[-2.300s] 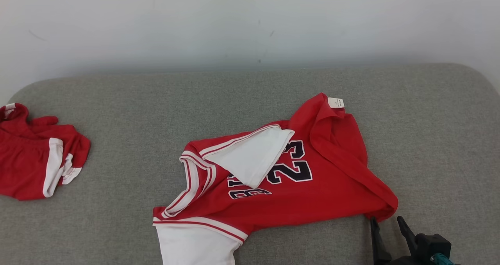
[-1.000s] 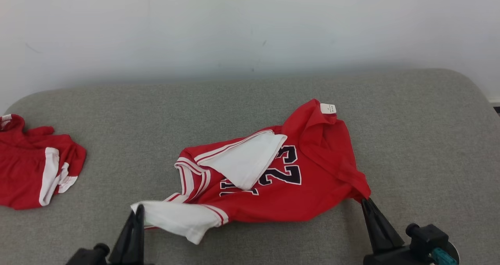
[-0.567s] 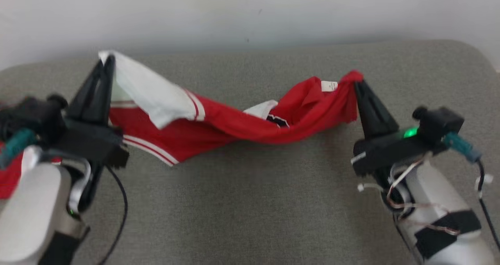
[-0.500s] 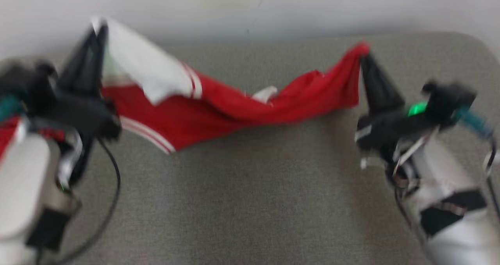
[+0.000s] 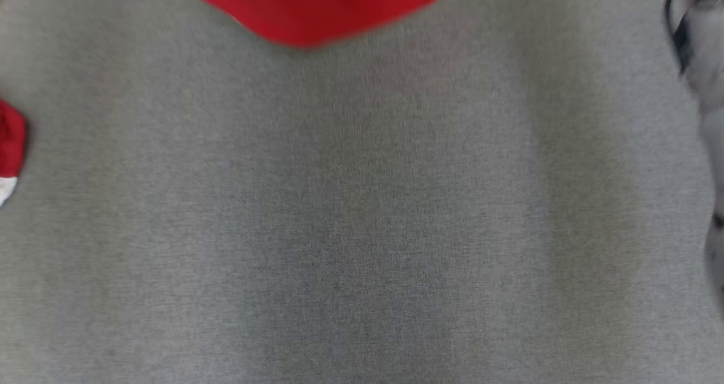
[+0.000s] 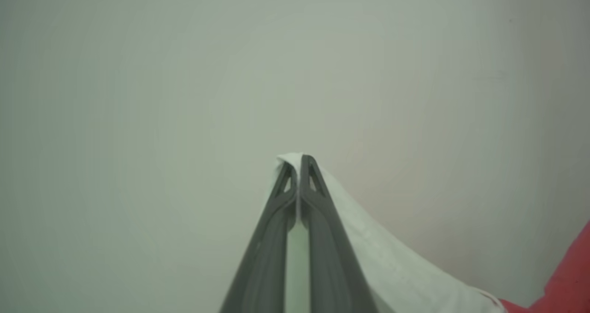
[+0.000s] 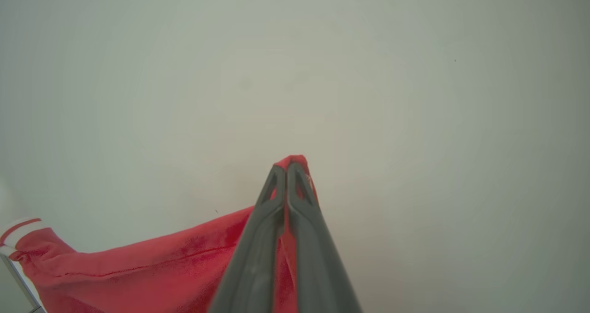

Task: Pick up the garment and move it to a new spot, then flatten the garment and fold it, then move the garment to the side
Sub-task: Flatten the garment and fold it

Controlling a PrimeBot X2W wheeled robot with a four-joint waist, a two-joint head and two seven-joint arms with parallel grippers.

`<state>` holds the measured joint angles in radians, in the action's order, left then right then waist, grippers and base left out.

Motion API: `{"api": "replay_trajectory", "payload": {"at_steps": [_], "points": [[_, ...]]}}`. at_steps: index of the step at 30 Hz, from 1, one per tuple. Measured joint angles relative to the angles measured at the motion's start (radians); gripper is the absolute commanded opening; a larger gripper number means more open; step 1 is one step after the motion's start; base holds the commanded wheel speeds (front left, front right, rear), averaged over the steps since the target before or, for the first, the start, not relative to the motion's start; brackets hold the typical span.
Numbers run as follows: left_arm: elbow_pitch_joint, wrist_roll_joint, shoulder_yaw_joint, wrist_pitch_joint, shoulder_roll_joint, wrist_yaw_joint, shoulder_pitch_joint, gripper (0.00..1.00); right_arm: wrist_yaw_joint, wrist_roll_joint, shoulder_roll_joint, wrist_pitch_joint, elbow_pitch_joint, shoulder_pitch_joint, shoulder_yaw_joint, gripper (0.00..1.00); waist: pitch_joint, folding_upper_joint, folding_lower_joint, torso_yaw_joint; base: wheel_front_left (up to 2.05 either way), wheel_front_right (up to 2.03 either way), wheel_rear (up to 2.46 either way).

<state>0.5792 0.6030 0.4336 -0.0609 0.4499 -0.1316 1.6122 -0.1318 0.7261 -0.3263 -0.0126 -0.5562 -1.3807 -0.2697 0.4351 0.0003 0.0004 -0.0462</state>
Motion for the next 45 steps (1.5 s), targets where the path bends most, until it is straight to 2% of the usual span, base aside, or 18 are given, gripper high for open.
{"api": "replay_trajectory", "payload": {"at_steps": [7, 13, 22, 25, 32, 40, 45], "points": [[0.123, -0.004, 0.097, -0.034, -0.008, 0.000, 0.286, 0.00, 0.000, -0.016, 0.011, -0.005, -0.148, -0.262, -0.002, 0.00, 0.115, 0.0000, 0.0000, -0.009, 0.00, 0.00, 0.00], [0.212, -0.006, 0.176, -0.056, 0.006, 0.000, 0.427, 0.00, 0.000, -0.036, 0.000, -0.025, -0.265, -0.404, -0.006, 0.00, 0.180, 0.0001, -0.0001, -0.020, 0.00, 0.00, 0.00], [0.280, 0.060, 0.259, -0.103, 0.001, 0.000, 0.495, 0.00, 0.000, -0.031, 0.002, -0.047, -0.361, -0.491, -0.040, 0.00, 0.223, -0.0001, -0.0003, -0.032, 0.00, 0.00, 0.00], [0.300, 0.096, 0.257, -0.126, -0.003, 0.000, 0.492, 0.00, 0.000, -0.018, -0.005, -0.053, -0.370, -0.488, -0.062, 0.00, 0.233, -0.0001, -0.0003, -0.030, 0.00, 0.00, 0.00], [0.306, 0.193, 0.250, -0.178, -0.002, 0.000, 0.379, 0.00, 0.000, 0.039, -0.034, -0.069, -0.334, -0.380, -0.124, 0.00, 0.215, -0.0001, -0.0003, -0.023, 0.00, 0.00, 0.00], [0.175, 0.219, 0.232, -0.199, 0.047, 0.001, 0.147, 0.00, 0.000, 0.150, -0.070, -0.102, -0.195, -0.134, -0.176, 0.00, 0.151, -0.0003, -0.0006, -0.022, 0.00, 0.00, 0.00], [-0.039, 0.211, 0.133, -0.202, 0.092, 0.064, -0.132, 0.00, 0.000, 0.216, -0.115, -0.115, -0.068, 0.098, -0.202, 0.00, 0.097, -0.0004, -0.0006, -0.023, 0.00, 0.00, 0.00]]}}
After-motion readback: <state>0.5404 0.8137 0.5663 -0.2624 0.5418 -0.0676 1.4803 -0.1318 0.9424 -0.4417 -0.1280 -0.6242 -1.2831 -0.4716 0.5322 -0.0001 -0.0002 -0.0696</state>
